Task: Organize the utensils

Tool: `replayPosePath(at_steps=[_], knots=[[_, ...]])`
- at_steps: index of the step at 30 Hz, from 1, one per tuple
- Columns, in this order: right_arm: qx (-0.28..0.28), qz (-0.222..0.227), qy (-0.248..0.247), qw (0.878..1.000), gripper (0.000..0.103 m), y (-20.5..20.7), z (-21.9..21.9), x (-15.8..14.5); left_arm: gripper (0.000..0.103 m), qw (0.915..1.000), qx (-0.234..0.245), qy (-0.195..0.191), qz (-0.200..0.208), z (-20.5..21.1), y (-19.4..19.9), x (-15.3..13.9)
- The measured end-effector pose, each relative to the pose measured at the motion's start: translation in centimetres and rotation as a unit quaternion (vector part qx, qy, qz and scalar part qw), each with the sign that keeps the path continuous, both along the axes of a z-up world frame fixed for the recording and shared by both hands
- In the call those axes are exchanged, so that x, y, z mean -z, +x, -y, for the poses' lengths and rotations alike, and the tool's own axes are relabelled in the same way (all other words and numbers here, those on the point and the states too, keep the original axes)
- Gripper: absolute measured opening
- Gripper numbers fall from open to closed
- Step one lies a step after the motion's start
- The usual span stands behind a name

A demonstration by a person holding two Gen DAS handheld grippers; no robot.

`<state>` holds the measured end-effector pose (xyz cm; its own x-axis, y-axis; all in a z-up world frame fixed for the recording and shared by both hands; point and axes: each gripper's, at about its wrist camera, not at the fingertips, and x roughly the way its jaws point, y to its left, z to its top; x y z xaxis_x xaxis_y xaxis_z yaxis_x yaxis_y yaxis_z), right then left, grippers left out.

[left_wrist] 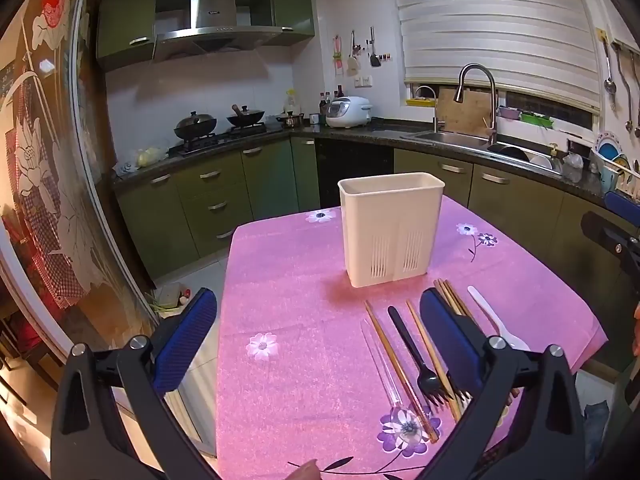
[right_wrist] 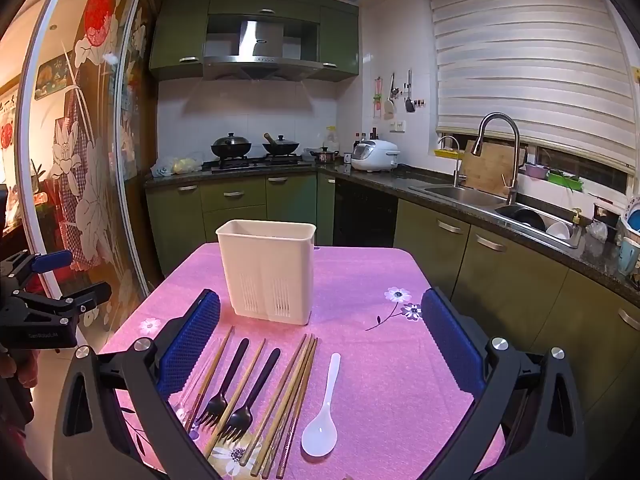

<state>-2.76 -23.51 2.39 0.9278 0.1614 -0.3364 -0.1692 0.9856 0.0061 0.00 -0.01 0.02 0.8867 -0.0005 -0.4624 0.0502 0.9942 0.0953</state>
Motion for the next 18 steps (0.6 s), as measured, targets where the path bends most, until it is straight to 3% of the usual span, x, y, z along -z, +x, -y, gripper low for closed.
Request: replayPosePath(at_steps=[18], knots=[[0.000, -0.001, 0.001, 1.000, 0.099, 0.06, -0.04, 0.07, 0.097, 1.0000, -0.002, 0.003, -0.005, 0.04, 0.20, 0.48]])
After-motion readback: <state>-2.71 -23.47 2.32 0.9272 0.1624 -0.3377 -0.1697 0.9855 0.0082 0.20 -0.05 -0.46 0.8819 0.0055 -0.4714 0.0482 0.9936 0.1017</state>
